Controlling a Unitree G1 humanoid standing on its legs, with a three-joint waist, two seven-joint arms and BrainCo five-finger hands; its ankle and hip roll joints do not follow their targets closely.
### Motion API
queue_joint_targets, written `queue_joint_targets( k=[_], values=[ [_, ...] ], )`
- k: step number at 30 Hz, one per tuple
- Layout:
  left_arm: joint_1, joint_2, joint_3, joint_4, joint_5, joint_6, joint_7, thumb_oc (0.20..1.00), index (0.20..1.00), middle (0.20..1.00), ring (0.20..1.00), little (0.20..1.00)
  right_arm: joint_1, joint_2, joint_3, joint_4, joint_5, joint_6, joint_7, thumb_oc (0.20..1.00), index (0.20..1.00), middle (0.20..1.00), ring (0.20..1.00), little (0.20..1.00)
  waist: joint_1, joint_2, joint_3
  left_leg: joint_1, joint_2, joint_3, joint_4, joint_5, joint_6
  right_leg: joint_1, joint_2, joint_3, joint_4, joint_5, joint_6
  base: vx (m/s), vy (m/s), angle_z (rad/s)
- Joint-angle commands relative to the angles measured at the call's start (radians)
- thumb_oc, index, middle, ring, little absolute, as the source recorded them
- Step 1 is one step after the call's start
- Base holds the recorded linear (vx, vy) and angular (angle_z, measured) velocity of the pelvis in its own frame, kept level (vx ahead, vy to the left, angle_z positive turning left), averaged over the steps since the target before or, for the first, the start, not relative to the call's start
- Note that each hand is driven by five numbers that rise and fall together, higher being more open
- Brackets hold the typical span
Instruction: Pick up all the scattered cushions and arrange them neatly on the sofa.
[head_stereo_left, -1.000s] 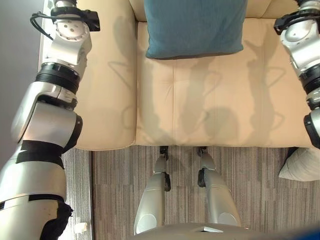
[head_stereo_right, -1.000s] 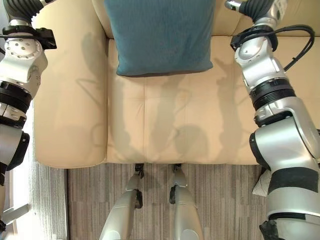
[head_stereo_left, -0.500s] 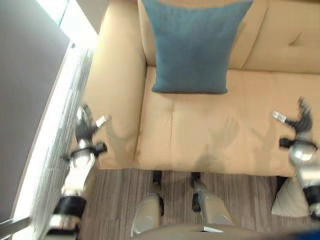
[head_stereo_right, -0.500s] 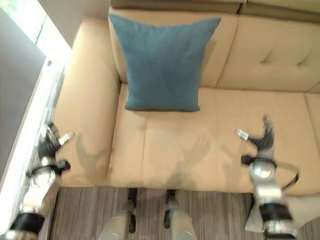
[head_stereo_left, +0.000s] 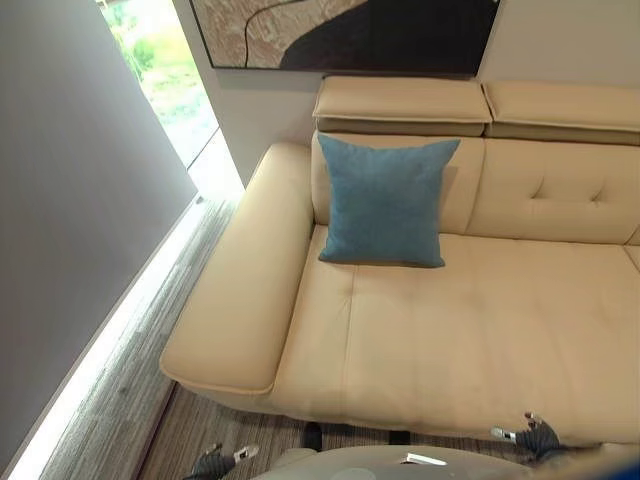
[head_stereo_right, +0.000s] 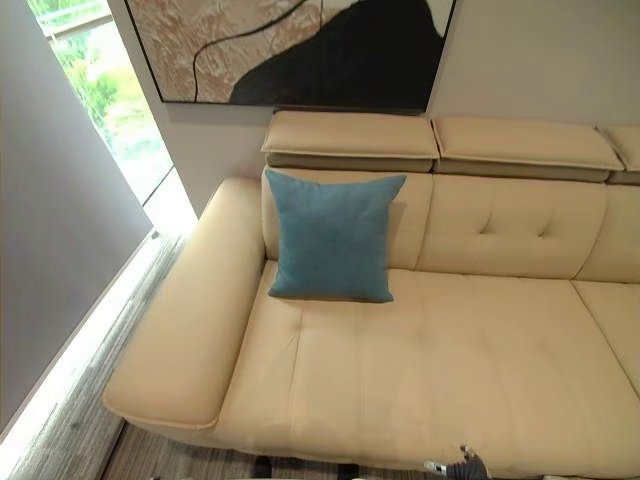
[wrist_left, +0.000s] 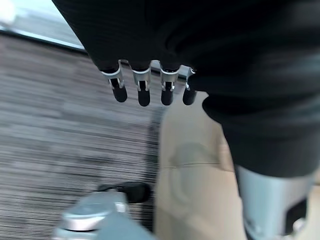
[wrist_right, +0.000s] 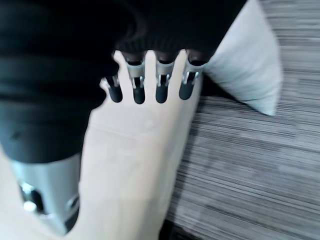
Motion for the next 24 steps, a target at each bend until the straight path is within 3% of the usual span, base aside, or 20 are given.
queue_joint_targets(
  k=[1,3,8,10,11,13,14,18,20,21,24],
  values=[
    [-0.067,0.045,0.004,-0.01,0.054,-0.011,0.001,1.0,1.0,1.0,1.0,1.0,-0.039,0.008,-0.007,-0.019,0.011,-0.001,0.007,1.0,1.0,1.0,1.0,1.0,-0.004,-0.042,0.059,0.08,-0.023,0.019,0.049,-0.086,-0.021,0.118,-0.03,0.004,0.033,-0.139,0.06,-0.09,-0.051,0.22],
    [-0.075,0.04,-0.011,-0.013,0.061,-0.008,0.005,1.0,1.0,1.0,1.0,1.0,-0.042,0.011,-0.008,-0.016,0.032,-0.001,0.005,1.0,1.0,1.0,1.0,1.0,-0.002,-0.048,0.072,0.059,-0.034,-0.001,0.115,-0.106,-0.016,0.117,-0.028,0.019,0.025,-0.133,0.055,-0.15,-0.032,0.14],
    [-0.122,0.011,-0.051,-0.004,0.061,-0.01,-0.004,1.0,1.0,1.0,1.0,1.0,-0.084,0.0,0.015,-0.007,0.04,0.009,0.005,1.0,1.0,1.0,1.0,1.0,0.013,-0.064,0.114,0.002,-0.125,-0.175,0.306,-0.217,-0.003,0.046,-0.045,0.074,0.069,-0.106,0.046,-0.22,0.055,-0.22],
    [-0.132,-0.001,-0.078,-0.006,0.08,-0.011,-0.007,1.0,1.0,1.0,1.0,1.0,-0.103,-0.004,0.027,-0.013,0.036,0.016,0.007,1.0,1.0,1.0,1.0,1.0,0.011,-0.054,0.111,0.031,-0.141,-0.23,0.311,-0.223,0.003,0.007,-0.039,0.1,0.092,-0.096,0.044,-0.18,0.186,-0.85],
    [-0.142,-0.01,-0.102,-0.01,0.093,-0.007,-0.009,1.0,1.0,1.0,1.0,1.0,-0.11,-0.004,0.037,-0.01,0.023,0.023,0.01,1.0,1.0,1.0,1.0,1.0,-0.001,-0.046,0.099,0.059,-0.141,-0.255,0.258,-0.251,0.014,-0.029,-0.04,0.122,0.106,-0.088,0.051,-0.19,0.237,-0.86],
    [-0.165,-0.016,-0.128,-0.011,0.109,-0.004,-0.007,1.0,1.0,1.0,1.0,1.0,-0.128,0.001,0.039,-0.011,0.022,0.03,0.005,1.0,1.0,1.0,1.0,1.0,-0.015,-0.044,0.095,0.068,-0.146,-0.258,0.216,-0.247,0.026,-0.07,-0.054,0.137,0.12,-0.058,0.065,-0.22,0.258,-0.64],
    [-0.186,-0.015,-0.149,-0.017,0.123,-0.004,-0.002,1.0,1.0,1.0,1.0,1.0,-0.139,0.01,0.045,-0.011,0.023,0.036,0.004,1.0,1.0,1.0,1.0,1.0,-0.027,-0.044,0.099,0.07,-0.157,-0.24,0.192,-0.245,0.039,-0.107,-0.07,0.15,0.117,-0.022,0.088,-0.27,0.262,-0.4],
    [-0.223,-0.007,-0.167,-0.031,0.124,-0.004,0.003,1.0,1.0,1.0,1.0,1.0,-0.177,0.027,0.074,-0.014,0.001,0.056,-0.006,1.0,1.0,1.0,1.0,1.0,-0.013,-0.048,0.138,0.03,-0.183,-0.188,0.212,-0.249,0.062,-0.184,-0.101,0.131,0.126,0.023,0.125,-0.29,0.166,-0.62],
    [-0.229,0.003,-0.169,-0.032,0.126,0.0,0.005,1.0,1.0,1.0,1.0,1.0,-0.184,0.029,0.086,-0.01,-0.005,0.056,-0.006,1.0,1.0,1.0,1.0,1.0,0.004,-0.044,0.157,-0.003,-0.185,-0.157,0.236,-0.237,0.074,-0.183,-0.109,0.09,0.169,-0.014,0.119,-0.35,0.091,-1.19],
    [-0.217,0.004,-0.163,-0.023,0.128,0.002,0.003,1.0,1.0,1.0,1.0,1.0,-0.178,0.029,0.093,-0.003,-0.01,0.055,-0.005,1.0,1.0,1.0,1.0,1.0,0.023,-0.033,0.162,-0.021,-0.177,-0.133,0.241,-0.22,0.087,-0.157,-0.107,0.052,0.251,-0.068,0.096,-0.35,0.092,-1.11],
    [-0.178,0.004,-0.132,0.013,0.128,0.013,0.0,1.0,1.0,1.0,1.0,1.0,-0.15,0.036,0.088,0.017,-0.011,0.051,-0.003,1.0,1.0,1.0,1.0,1.0,0.08,-0.031,0.114,-0.059,-0.151,-0.068,0.205,-0.17,0.096,-0.024,-0.11,-0.036,0.309,-0.165,0.079,-0.29,-0.029,-1.27]
  ],
)
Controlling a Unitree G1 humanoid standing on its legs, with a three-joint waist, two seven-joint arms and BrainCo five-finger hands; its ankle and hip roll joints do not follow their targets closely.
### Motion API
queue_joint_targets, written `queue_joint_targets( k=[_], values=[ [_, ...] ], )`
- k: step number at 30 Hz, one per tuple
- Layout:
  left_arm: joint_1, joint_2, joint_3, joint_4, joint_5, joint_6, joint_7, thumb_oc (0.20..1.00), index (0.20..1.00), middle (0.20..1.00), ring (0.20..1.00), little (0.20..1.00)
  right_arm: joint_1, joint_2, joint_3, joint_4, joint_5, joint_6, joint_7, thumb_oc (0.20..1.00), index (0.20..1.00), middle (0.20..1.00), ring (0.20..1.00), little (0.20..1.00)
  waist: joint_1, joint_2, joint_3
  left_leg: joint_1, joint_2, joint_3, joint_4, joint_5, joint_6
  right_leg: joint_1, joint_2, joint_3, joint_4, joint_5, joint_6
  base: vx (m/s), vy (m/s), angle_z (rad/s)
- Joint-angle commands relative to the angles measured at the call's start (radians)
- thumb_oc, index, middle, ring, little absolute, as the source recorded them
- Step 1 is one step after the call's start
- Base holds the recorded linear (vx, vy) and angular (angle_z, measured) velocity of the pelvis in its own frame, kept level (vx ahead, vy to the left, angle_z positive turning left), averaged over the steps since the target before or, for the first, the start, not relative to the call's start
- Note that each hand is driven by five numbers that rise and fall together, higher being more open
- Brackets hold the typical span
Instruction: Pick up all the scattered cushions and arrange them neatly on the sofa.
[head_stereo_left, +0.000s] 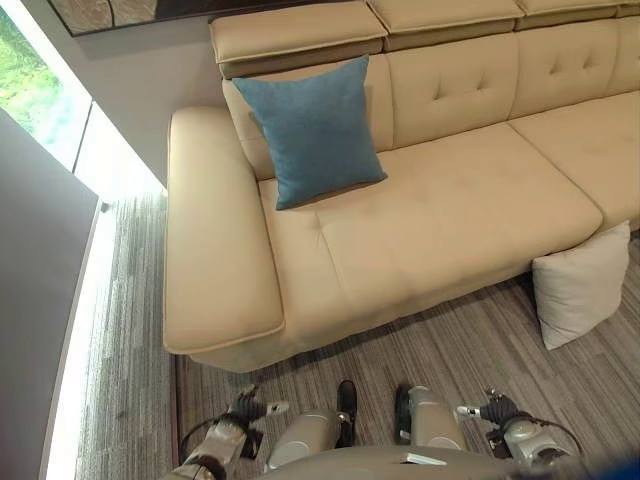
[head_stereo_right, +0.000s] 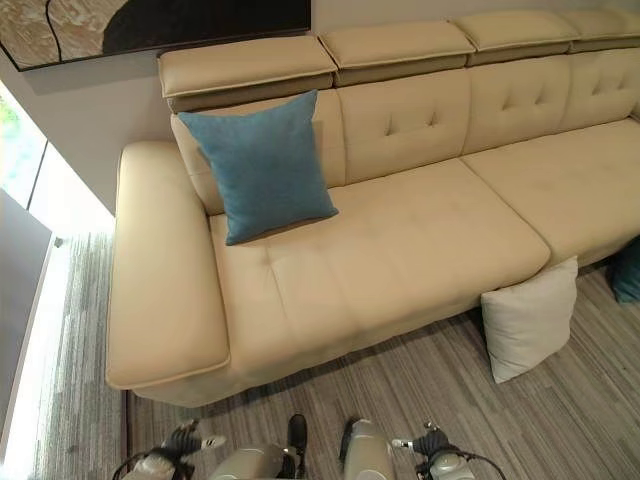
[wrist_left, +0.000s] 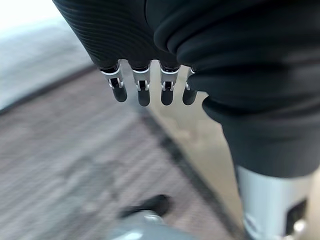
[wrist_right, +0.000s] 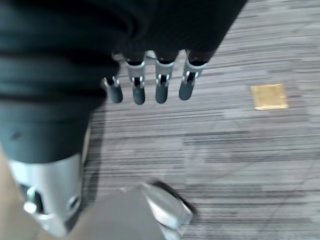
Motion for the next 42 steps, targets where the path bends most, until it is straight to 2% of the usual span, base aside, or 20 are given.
queue_joint_targets(
  k=[1,2,7,10,11,12,13,14,17,19,21,22,25,27,29,33,39,40,41,42],
  values=[
    [-0.039,0.01,0.006,-0.004,0.015,-0.001,0.001,1.0,1.0,1.0,1.0,1.0,0.007,-0.037,-0.03,-0.072,-0.013,-0.002,-0.023,1.0,1.0,1.0,1.0,1.0,0.075,-0.034,-0.006,0.069,0.034,-0.152,0.058,-0.195,-0.098,0.18,-0.016,-0.024,-0.431,0.146,0.015,-0.2,-0.282,-1.45],
    [-0.039,0.007,0.008,-0.009,0.01,-0.005,0.007,1.0,1.0,1.0,1.0,1.0,0.016,-0.034,-0.036,-0.072,0.002,-0.006,-0.035,1.0,1.0,1.0,1.0,1.0,0.075,-0.054,-0.019,0.057,0.047,-0.132,0.061,-0.186,-0.117,0.222,0.008,-0.011,-0.533,0.138,0.017,-0.1,-0.271,-1.37],
    [-0.074,-0.012,-0.038,-0.048,0.0,-0.008,0.007,1.0,1.0,1.0,1.0,1.0,0.035,-0.041,-0.052,-0.061,0.049,-0.011,-0.05,1.0,1.0,1.0,1.0,1.0,0.028,-0.053,0.013,0.044,0.07,-0.142,0.113,-0.174,-0.159,0.259,0.053,0.02,-0.645,0.16,-0.009,-0.08,-0.172,-0.16],
    [-0.087,-0.023,-0.055,-0.064,-0.014,-0.011,0.005,1.0,1.0,1.0,1.0,1.0,0.033,-0.044,-0.046,-0.057,0.052,-0.011,-0.057,1.0,1.0,1.0,1.0,1.0,0.038,-0.056,0.032,0.029,0.031,-0.263,0.152,-0.187,-0.168,0.251,0.057,0.059,-0.669,0.19,-0.016,-0.12,-0.022,-0.21],
    [-0.085,-0.032,-0.06,-0.06,-0.008,-0.014,0.003,1.0,1.0,1.0,1.0,1.0,0.032,-0.043,-0.039,-0.059,0.055,-0.008,-0.053,1.0,1.0,1.0,1.0,1.0,0.047,-0.058,0.034,0.031,-0.006,-0.358,0.171,-0.214,-0.166,0.24,0.06,0.097,-0.678,0.204,-0.012,-0.11,0.062,-0.56],
    [-0.083,-0.038,-0.061,-0.054,-0.001,-0.011,0.005,1.0,1.0,1.0,1.0,1.0,0.03,-0.046,-0.04,-0.059,0.058,-0.003,-0.051,1.0,1.0,1.0,1.0,1.0,0.044,-0.051,0.035,0.033,-0.016,-0.389,0.17,-0.219,-0.167,0.232,0.066,0.123,-0.677,0.211,-0.006,-0.13,0.195,-1.03],
    [-0.082,-0.044,-0.058,-0.037,0.008,-0.01,0.008,1.0,1.0,1.0,1.0,1.0,0.021,-0.051,-0.047,-0.067,0.062,-0.003,-0.049,1.0,1.0,1.0,1.0,1.0,0.029,-0.034,0.034,0.056,-0.002,-0.379,0.128,-0.22,-0.157,0.195,0.068,0.164,-0.652,0.223,0.006,-0.12,0.233,-1.93],
    [-0.084,-0.041,-0.057,-0.038,0.009,-0.011,0.011,1.0,1.0,1.0,1.0,1.0,0.014,-0.051,-0.047,-0.072,0.067,-0.003,-0.05,1.0,1.0,1.0,1.0,1.0,0.025,-0.032,0.038,0.057,0.002,-0.367,0.124,-0.217,-0.154,0.175,0.065,0.175,-0.643,0.231,0.009,-0.16,0.242,-2.31],
    [-0.097,-0.033,-0.062,-0.037,0.013,-0.014,0.02,1.0,1.0,1.0,1.0,1.0,-0.006,-0.044,-0.035,-0.073,0.066,0.007,-0.054,1.0,1.0,1.0,1.0,1.0,0.017,-0.039,0.06,0.037,-0.009,-0.308,0.085,-0.2,-0.126,0.073,0.049,0.221,-0.629,0.287,0.049,-0.21,0.243,-1.27],
    [-0.1,-0.029,-0.057,-0.028,0.014,-0.012,0.022,1.0,1.0,1.0,1.0,1.0,-0.007,-0.041,-0.035,-0.071,0.062,0.006,-0.053,1.0,1.0,1.0,1.0,1.0,0.017,-0.046,0.063,0.032,-0.008,-0.285,0.064,-0.19,-0.117,0.054,0.045,0.227,-0.628,0.298,0.058,-0.12,0.131,-1.49],
    [-0.107,-0.018,-0.053,-0.023,0.003,-0.01,0.024,1.0,1.0,1.0,1.0,1.0,-0.014,-0.04,-0.034,-0.078,0.057,0.005,-0.059,1.0,1.0,1.0,1.0,1.0,0.02,-0.051,0.075,0.028,-0.003,-0.258,0.056,-0.183,-0.108,0.027,0.041,0.21,-0.605,0.296,0.06,-0.1,0.066,-0.97],
    [-0.11,-0.013,-0.051,-0.022,0.002,-0.008,0.026,1.0,1.0,1.0,1.0,1.0,-0.018,-0.038,-0.03,-0.078,0.051,0.005,-0.063,1.0,1.0,1.0,1.0,1.0,0.025,-0.052,0.085,0.023,0.003,-0.245,0.06,-0.181,-0.106,0.018,0.035,0.18,-0.585,0.29,0.058,-0.14,0.032,-0.55],
    [-0.11,-0.003,-0.035,-0.016,-0.002,-0.004,0.028,1.0,1.0,1.0,1.0,1.0,-0.017,-0.034,-0.016,-0.078,0.032,0.004,-0.064,1.0,1.0,1.0,1.0,1.0,0.073,-0.049,0.1,0.008,0.033,-0.186,0.078,-0.179,-0.113,0.043,-0.016,-0.044,-0.531,0.236,0.033,-0.12,0.013,-0.8],
    [-0.099,0.003,-0.021,-0.012,-0.005,0.0,0.028,1.0,1.0,1.0,1.0,1.0,-0.014,-0.033,-0.009,-0.075,0.026,0.004,-0.063,1.0,1.0,1.0,1.0,1.0,0.091,-0.052,0.098,0.016,0.049,-0.159,0.078,-0.18,-0.11,0.065,-0.025,-0.107,-0.49,0.213,0.021,-0.04,-0.021,-1.02],
    [-0.093,0.009,-0.011,-0.009,-0.008,-0.001,0.025,1.0,1.0,1.0,1.0,1.0,-0.015,-0.038,-0.006,-0.076,0.024,0.003,-0.063,1.0,1.0,1.0,1.0,1.0,0.112,-0.058,0.09,0.024,0.056,-0.127,0.08,-0.181,-0.111,0.104,-0.024,-0.124,-0.49,0.196,0.02,-0.01,-0.038,-0.42],
    [-0.097,0.003,-0.014,-0.02,-0.021,-0.004,0.025,1.0,1.0,1.0,1.0,1.0,-0.024,-0.051,-0.001,-0.082,0.028,0.003,-0.068,1.0,1.0,1.0,1.0,1.0,0.122,-0.065,0.079,0.03,0.058,-0.101,0.086,-0.187,-0.122,0.125,-0.004,-0.1,-0.538,0.201,0.017,0.06,-0.113,-0.39],
    [-0.107,-0.018,-0.05,-0.033,-0.005,-0.004,0.023,1.0,1.0,1.0,1.0,1.0,-0.006,-0.06,-0.016,-0.087,0.048,-0.006,-0.076,1.0,1.0,1.0,1.0,1.0,0.088,-0.054,0.075,0.056,0.09,-0.115,0.124,-0.199,-0.156,0.166,0.028,-0.1,-0.579,0.181,-0.01,0.12,-0.184,-0.02],
    [-0.114,-0.026,-0.069,-0.045,0.001,-0.002,0.021,1.0,1.0,1.0,1.0,1.0,0.0,-0.062,-0.026,-0.088,0.064,-0.016,-0.082,1.0,1.0,1.0,1.0,1.0,0.078,-0.056,0.09,0.017,0.111,-0.107,0.255,-0.212,-0.178,0.199,0.047,-0.09,-0.601,0.163,-0.033,0.07,-0.228,0.03],
    [-0.117,-0.027,-0.074,-0.051,0.003,-0.001,0.021,1.0,1.0,1.0,1.0,1.0,0.003,-0.062,-0.029,-0.087,0.068,-0.015,-0.083,1.0,1.0,1.0,1.0,1.0,0.073,-0.058,0.094,-0.01,0.114,-0.112,0.307,-0.199,-0.181,0.203,0.048,-0.09,-0.608,0.162,-0.041,0.15,-0.4,0.53],
    [-0.119,-0.025,-0.081,-0.059,0.002,-0.001,0.018,1.0,1.0,1.0,1.0,1.0,0.012,-0.066,-0.037,-0.085,0.077,-0.016,-0.086,1.0,1.0,1.0,1.0,1.0,0.075,-0.061,0.108,-0.063,0.116,-0.128,0.451,-0.16,-0.182,0.236,0.064,-0.083,-0.622,0.153,-0.064,0.12,-0.24,0.61]
  ],
)
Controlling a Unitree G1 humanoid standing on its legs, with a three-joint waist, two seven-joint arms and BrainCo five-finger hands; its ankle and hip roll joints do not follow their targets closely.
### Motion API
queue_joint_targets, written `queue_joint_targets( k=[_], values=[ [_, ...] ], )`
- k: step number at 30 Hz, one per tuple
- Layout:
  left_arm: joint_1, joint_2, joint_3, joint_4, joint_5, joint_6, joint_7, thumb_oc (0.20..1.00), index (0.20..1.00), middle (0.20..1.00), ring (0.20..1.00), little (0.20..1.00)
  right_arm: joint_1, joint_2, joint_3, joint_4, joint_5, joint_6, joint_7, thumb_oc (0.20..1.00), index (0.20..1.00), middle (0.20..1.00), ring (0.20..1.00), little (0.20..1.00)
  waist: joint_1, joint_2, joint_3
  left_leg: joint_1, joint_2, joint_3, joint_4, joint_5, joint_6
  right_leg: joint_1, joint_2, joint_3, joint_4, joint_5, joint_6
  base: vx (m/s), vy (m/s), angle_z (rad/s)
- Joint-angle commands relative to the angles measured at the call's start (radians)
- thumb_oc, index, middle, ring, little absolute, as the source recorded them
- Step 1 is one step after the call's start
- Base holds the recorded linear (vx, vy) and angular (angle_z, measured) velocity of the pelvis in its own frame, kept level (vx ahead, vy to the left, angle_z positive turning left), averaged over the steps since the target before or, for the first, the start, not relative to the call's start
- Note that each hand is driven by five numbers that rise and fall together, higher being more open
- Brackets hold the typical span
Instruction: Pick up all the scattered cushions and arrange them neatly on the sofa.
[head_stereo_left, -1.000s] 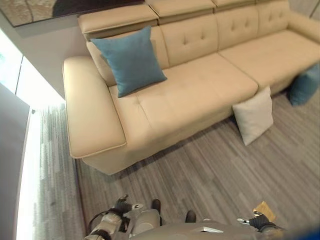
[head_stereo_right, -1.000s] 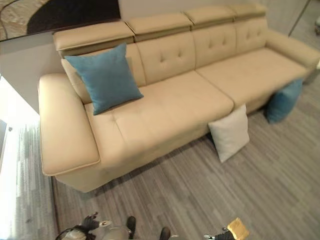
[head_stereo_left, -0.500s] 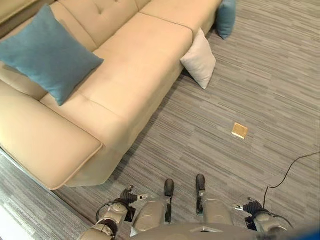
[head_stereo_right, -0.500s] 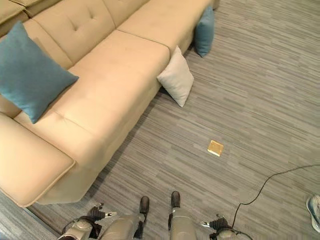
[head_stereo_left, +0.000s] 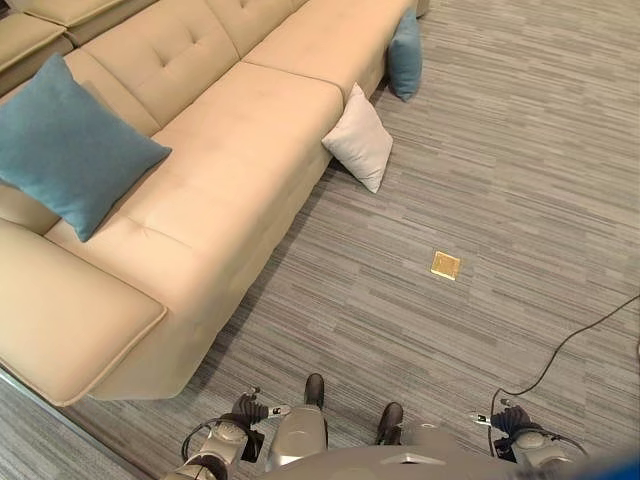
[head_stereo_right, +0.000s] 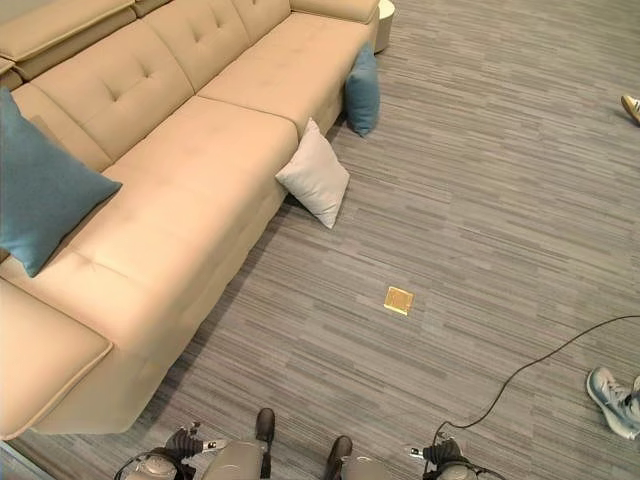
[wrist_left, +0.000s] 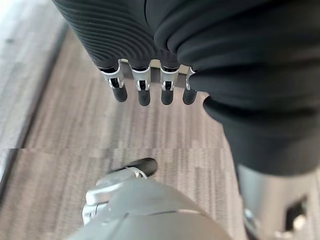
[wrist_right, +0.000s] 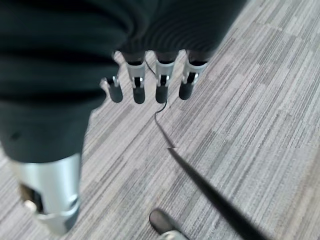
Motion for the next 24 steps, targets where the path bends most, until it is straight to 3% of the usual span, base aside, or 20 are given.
queue_joint_targets(
  k=[1,3,6,7,8,11,14,15,16,17,20,21,23,24],
  values=[
    [-0.023,-0.008,-0.013,-0.024,0.011,-0.005,0.013,1.0,1.0,1.0,1.0,1.0,-0.035,-0.073,0.009,-0.028,0.035,-0.012,-0.029,1.0,1.0,1.0,1.0,1.0,0.017,-0.016,0.075,0.036,-0.054,-0.045,0.208,-0.125,0.1,0.164,-0.028,0.047,-0.302,0.185,0.135,0.16,-0.223,0.49],
    [-0.021,-0.012,-0.014,-0.019,0.008,-0.005,0.015,1.0,1.0,1.0,1.0,1.0,-0.03,-0.071,0.011,-0.023,0.037,-0.011,-0.03,1.0,1.0,1.0,1.0,1.0,0.025,-0.016,0.07,0.007,-0.088,-0.055,0.164,-0.16,0.11,0.184,-0.017,0.061,-0.319,0.178,0.142,0.17,-0.071,-0.07],
    [-0.02,-0.016,-0.016,-0.007,0.009,-0.005,0.014,1.0,1.0,1.0,1.0,1.0,-0.026,-0.07,0.015,-0.02,0.033,-0.013,-0.032,1.0,1.0,1.0,1.0,1.0,0.03,-0.02,0.055,-0.011,-0.113,-0.058,0.056,-0.124,0.111,0.194,-0.009,0.065,-0.328,0.173,0.151,0.2,-0.035,-0.15],
    [-0.019,-0.017,-0.016,-0.003,0.009,-0.007,0.013,1.0,1.0,1.0,1.0,1.0,-0.025,-0.068,0.019,-0.015,0.03,-0.01,-0.035,1.0,1.0,1.0,1.0,1.0,0.049,-0.008,0.048,-0.03,-0.128,-0.063,-0.083,-0.04,0.1,0.222,0.018,0.082,-0.344,0.164,0.155,0.24,-0.02,-0.27],
    [-0.016,-0.015,-0.015,-0.003,0.008,-0.008,0.014,1.0,1.0,1.0,1.0,1.0,-0.024,-0.067,0.022,-0.016,0.03,-0.01,-0.037,1.0,1.0,1.0,1.0,1.0,0.057,-0.003,0.043,-0.036,-0.13,-0.07,-0.13,-0.003,0.095,0.231,0.032,0.091,-0.347,0.158,0.158,0.36,-0.018,-0.41],
    [0.01,-0.008,0.013,0.009,-0.004,-0.006,0.016,1.0,1.0,1.0,1.0,1.0,-0.02,-0.06,0.026,-0.009,0.016,-0.003,-0.029,1.0,1.0,1.0,1.0,1.0,0.083,0.0,0.009,-0.023,-0.132,-0.099,-0.205,0.033,0.106,0.276,0.06,0.155,-0.322,0.113,0.158,0.39,0.064,-1.02],
    [0.02,-0.001,0.025,0.015,-0.005,-0.004,0.015,1.0,1.0,1.0,1.0,1.0,-0.015,-0.052,0.027,-0.003,0.007,0.003,-0.023,1.0,1.0,1.0,1.0,1.0,0.092,-0.018,-0.013,-0.002,-0.137,-0.093,-0.175,0.015,0.119,0.297,0.043,0.169,-0.282,0.084,0.159,0.31,0.083,-1.18],
    [0.027,0.004,0.034,0.015,-0.007,-0.005,0.016,1.0,1.0,1.0,1.0,1.0,-0.015,-0.045,0.03,-0.001,-0.008,0.006,-0.016,1.0,1.0,1.0,1.0,1.0,0.108,-0.031,-0.028,0.018,-0.138,-0.079,-0.168,-0.011,0.133,0.298,0.024,0.172,-0.237,0.073,0.174,0.47,0.212,-0.99],
    [0.03,0.014,0.041,0.002,-0.012,-0.005,0.012,1.0,1.0,1.0,1.0,1.0,-0.021,-0.046,0.028,0.002,-0.027,0.013,-0.001,1.0,1.0,1.0,1.0,1.0,0.118,-0.032,-0.037,0.071,-0.139,-0.072,-0.176,-0.049,0.164,0.232,-0.019,0.158,-0.05,0.117,0.231,0.44,0.241,-0.94],
    [0.029,0.016,0.038,-0.008,-0.013,-0.005,0.011,1.0,1.0,1.0,1.0,1.0,-0.03,-0.049,0.029,0.002,-0.032,0.014,0.001,1.0,1.0,1.0,1.0,1.0,0.112,-0.03,-0.025,0.089,-0.146,-0.064,-0.172,-0.063,0.18,0.194,-0.045,0.153,0.044,0.167,0.262,0.31,0.208,-0.68],
    [0.018,0.03,0.037,-0.018,-0.026,-0.005,0.015,1.0,1.0,1.0,1.0,1.0,-0.05,-0.049,0.033,-0.017,-0.034,0.014,0.001,1.0,1.0,1.0,1.0,1.0,0.089,0.002,0.002,0.138,-0.125,-0.077,-0.183,-0.084,0.206,0.057,-0.078,0.121,0.27,0.253,0.293,0.14,0.101,0.0],
    [0.012,0.033,0.04,-0.019,-0.033,-0.007,0.021,1.0,1.0,1.0,1.0,1.0,-0.054,-0.045,0.038,-0.025,-0.038,0.013,-0.002,1.0,1.0,1.0,1.0,1.0,0.082,0.017,0.011,0.169,-0.117,-0.088,-0.193,-0.105,0.21,0.001,-0.122,0.077,0.248,0.241,0.274,0.24,0.043,0.54],
    [0.008,0.033,0.042,-0.017,-0.035,-0.009,0.024,1.0,1.0,1.0,1.0,1.0,-0.059,-0.047,0.043,-0.026,-0.04,0.014,-0.001,1.0,1.0,1.0,1.0,1.0,0.069,0.016,0.018,0.205,-0.12,-0.102,-0.203,-0.126,0.207,-0.016,-0.118,0.076,0.132,0.204,0.246,0.32,-0.059,0.17],
    [0.005,0.032,0.044,-0.004,-0.035,-0.011,0.021,1.0,1.0,1.0,1.0,1.0,-0.066,-0.051,0.05,-0.025,-0.038,0.013,0.0,1.0,1.0,1.0,1.0,1.0,0.056,0.004,0.022,0.229,-0.132,-0.113,-0.21,-0.144,0.202,-0.046,-0.106,0.096,-0.002,0.217,0.238,0.38,-0.117,0.02]
  ],
)
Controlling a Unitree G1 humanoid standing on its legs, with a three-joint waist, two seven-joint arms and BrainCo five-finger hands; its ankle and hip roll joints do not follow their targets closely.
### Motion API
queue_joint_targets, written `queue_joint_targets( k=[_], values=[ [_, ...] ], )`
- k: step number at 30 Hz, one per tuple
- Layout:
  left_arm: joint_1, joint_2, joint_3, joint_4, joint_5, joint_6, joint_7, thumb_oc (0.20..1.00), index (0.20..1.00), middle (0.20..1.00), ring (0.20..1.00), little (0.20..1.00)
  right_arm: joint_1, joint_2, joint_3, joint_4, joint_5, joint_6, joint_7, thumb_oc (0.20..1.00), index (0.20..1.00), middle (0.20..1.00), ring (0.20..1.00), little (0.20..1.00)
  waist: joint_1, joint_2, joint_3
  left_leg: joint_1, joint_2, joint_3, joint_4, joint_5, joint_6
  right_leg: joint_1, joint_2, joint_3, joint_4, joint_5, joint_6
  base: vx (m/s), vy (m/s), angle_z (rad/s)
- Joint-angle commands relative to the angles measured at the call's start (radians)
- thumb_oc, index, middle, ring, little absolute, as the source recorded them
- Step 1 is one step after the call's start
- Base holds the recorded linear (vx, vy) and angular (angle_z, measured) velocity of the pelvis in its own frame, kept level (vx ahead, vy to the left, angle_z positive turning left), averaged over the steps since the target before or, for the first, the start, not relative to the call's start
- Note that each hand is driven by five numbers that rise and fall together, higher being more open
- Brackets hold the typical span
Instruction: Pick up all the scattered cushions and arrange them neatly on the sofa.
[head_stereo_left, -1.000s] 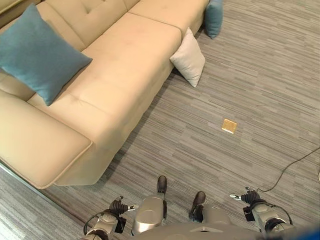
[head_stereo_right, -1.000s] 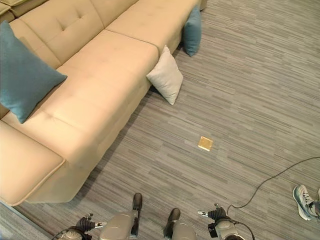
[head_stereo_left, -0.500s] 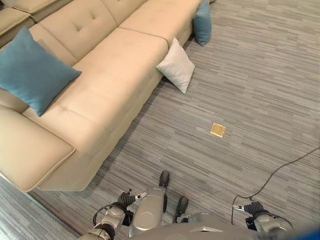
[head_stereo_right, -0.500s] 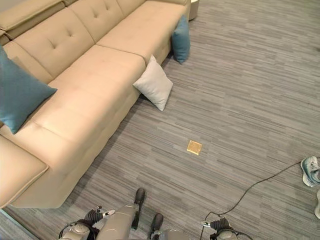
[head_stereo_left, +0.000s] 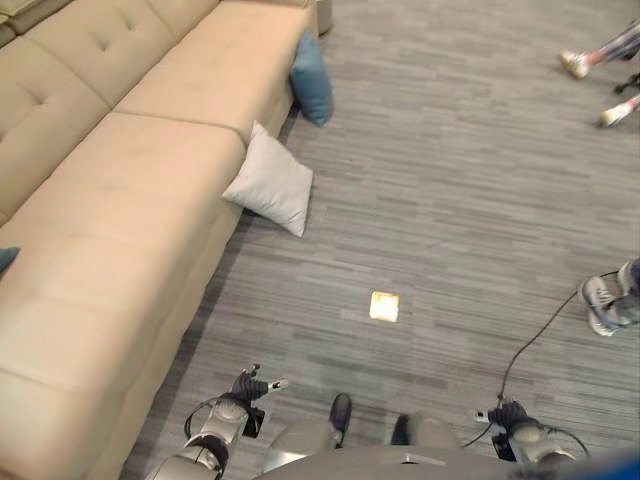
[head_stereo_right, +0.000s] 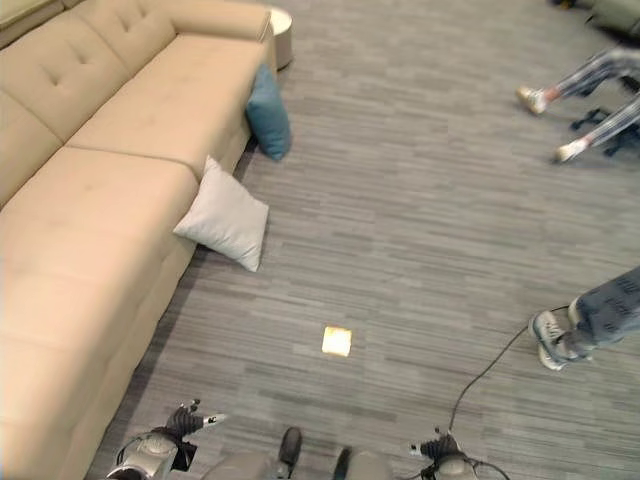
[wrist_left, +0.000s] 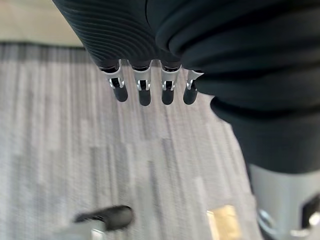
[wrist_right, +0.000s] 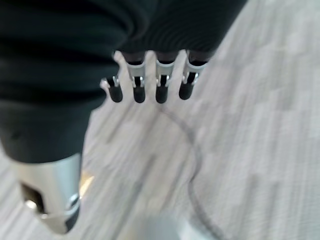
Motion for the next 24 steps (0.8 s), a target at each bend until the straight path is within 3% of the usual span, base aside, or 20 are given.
queue_joint_targets(
  k=[1,3,5,6,8,9,10,11,13,14,16,17,19,24],
  values=[
    [0.036,0.015,0.013,0.004,-0.01,-0.017,0.021,1.0,1.0,1.0,1.0,1.0,0.004,-0.036,-0.003,-0.001,-0.03,-0.007,-0.009,1.0,1.0,1.0,1.0,1.0,0.001,-0.048,0.004,-0.038,0.052,-0.023,0.073,-0.084,-0.09,0.119,0.108,0.068,-0.372,0.198,-0.015,0.4,-0.131,0.06],
    [0.034,0.01,0.013,0.013,-0.006,-0.02,0.019,1.0,1.0,1.0,1.0,1.0,0.01,-0.038,-0.004,0.003,-0.024,-0.008,-0.008,1.0,1.0,1.0,1.0,1.0,-0.019,-0.048,0.008,0.003,0.051,-0.056,0.058,-0.107,-0.098,0.088,0.132,0.135,-0.463,0.243,-0.004,0.35,-0.123,0.06],
    [0.041,0.001,0.019,0.029,-0.002,-0.022,0.021,1.0,1.0,1.0,1.0,1.0,0.018,-0.037,0.0,0.009,-0.029,-0.008,-0.006,1.0,1.0,1.0,1.0,1.0,-0.027,-0.061,-0.006,0.023,0.044,-0.074,0.066,-0.137,-0.103,0.117,0.132,0.15,-0.505,0.263,-0.004,0.43,-0.21,0.73],
    [0.049,-0.01,0.01,0.035,0.002,-0.015,0.021,1.0,1.0,1.0,1.0,1.0,0.039,-0.041,-0.012,0.013,-0.015,-0.015,-0.009,1.0,1.0,1.0,1.0,1.0,-0.037,-0.061,-0.017,0.025,0.059,-0.078,0.149,-0.178,-0.129,0.166,0.146,0.14,-0.51,0.246,-0.032,0.56,-0.381,1.31],
    [0.04,-0.016,-0.005,0.03,0.005,-0.011,0.014,1.0,1.0,1.0,1.0,1.0,0.043,-0.04,-0.022,0.015,0.018,-0.027,-0.011,1.0,1.0,1.0,1.0,1.0,-0.045,-0.063,-0.008,-0.051,0.083,-0.06,0.318,-0.109,-0.174,0.224,0.153,0.113,-0.527,0.213,-0.069,0.35,-0.352,1.14],
    [0.032,-0.018,-0.018,0.02,0.009,-0.008,0.01,1.0,1.0,1.0,1.0,1.0,0.042,-0.041,-0.022,0.01,0.03,-0.031,-0.014,1.0,1.0,1.0,1.0,1.0,-0.044,-0.066,0.008,-0.112,0.088,-0.046,0.425,-0.067,-0.179,0.247,0.154,0.104,-0.534,0.202,-0.085,0.1,-0.216,1.0],
    [0.031,-0.018,-0.023,0.009,0.008,-0.009,0.009,1.0,1.0,1.0,1.0,1.0,0.042,-0.043,-0.018,0.006,0.034,-0.033,-0.016,1.0,1.0,1.0,1.0,1.0,-0.044,-0.066,0.014,-0.147,0.089,-0.033,0.495,-0.066,-0.175,0.264,0.161,0.096,-0.542,0.193,-0.096,0.22,-0.293,0.71],
    [0.021,-0.018,-0.03,-0.007,-0.002,-0.01,0.007,1.0,1.0,1.0,1.0,1.0,0.042,-0.044,-0.025,0.01,0.039,-0.028,-0.019,1.0,1.0,1.0,1.0,1.0,-0.039,-0.075,0.021,-0.206,0.108,0.04,0.543,-0.054,-0.171,0.317,0.164,0.068,-0.567,0.17,-0.111,0.27,-0.236,0.51],
    [0.018,-0.02,-0.033,-0.007,-0.001,-0.011,0.006,1.0,1.0,1.0,1.0,1.0,0.043,-0.045,-0.026,0.011,0.04,-0.028,-0.018,1.0,1.0,1.0,1.0,1.0,-0.036,-0.076,0.02,-0.219,0.1,0.052,0.515,-0.071,-0.168,0.332,0.165,0.063,-0.578,0.163,-0.108,0.24,-0.117,0.35],
    [0.015,-0.026,-0.039,0.002,0.011,-0.015,0.004,1.0,1.0,1.0,1.0,1.0,0.043,-0.052,-0.03,0.014,0.039,-0.028,-0.021,1.0,1.0,1.0,1.0,1.0,-0.036,-0.078,0.01,-0.245,0.104,0.094,0.398,-0.084,-0.167,0.36,0.172,0.047,-0.601,0.148,-0.098,0.26,-0.036,0.2],
    [0.014,-0.028,-0.044,-0.001,0.018,-0.015,0.002,1.0,1.0,1.0,1.0,1.0,0.047,-0.052,-0.03,0.014,0.038,-0.028,-0.024,1.0,1.0,1.0,1.0,1.0,-0.026,-0.068,0.003,-0.266,0.106,0.126,0.261,-0.028,-0.17,0.391,0.192,0.038,-0.619,0.133,-0.094,0.3,-0.028,0.17],
    [0.018,-0.028,-0.048,-0.001,0.023,-0.016,0.001,1.0,1.0,1.0,1.0,1.0,0.054,-0.051,-0.031,0.014,0.04,-0.028,-0.026,1.0,1.0,1.0,1.0,1.0,-0.021,-0.06,0.004,-0.274,0.115,0.14,0.183,0.037,-0.183,0.412,0.206,0.034,-0.626,0.121,-0.092,0.27,-0.004,0.27],
    [0.035,-0.024,-0.034,0.006,0.021,-0.016,-0.003,1.0,1.0,1.0,1.0,1.0,0.067,-0.043,-0.03,0.011,0.033,-0.024,-0.02,1.0,1.0,1.0,1.0,1.0,-0.003,-0.055,-0.007,-0.286,0.138,0.161,0.085,0.089,-0.191,0.46,0.231,0.042,-0.621,0.083,-0.091,0.47,0.067,-0.27],
    [0.055,-0.017,0.0,0.035,0.008,-0.01,0.002,1.0,1.0,1.0,1.0,1.0,0.073,-0.02,-0.021,0.006,0.012,-0.026,-0.012,1.0,1.0,1.0,1.0,1.0,0.013,-0.084,-0.046,-0.24,0.12,0.158,0.086,0.07,-0.162,0.477,0.204,0.058,-0.567,0.062,-0.067,0.33,0.115,-0.31]
  ],
)
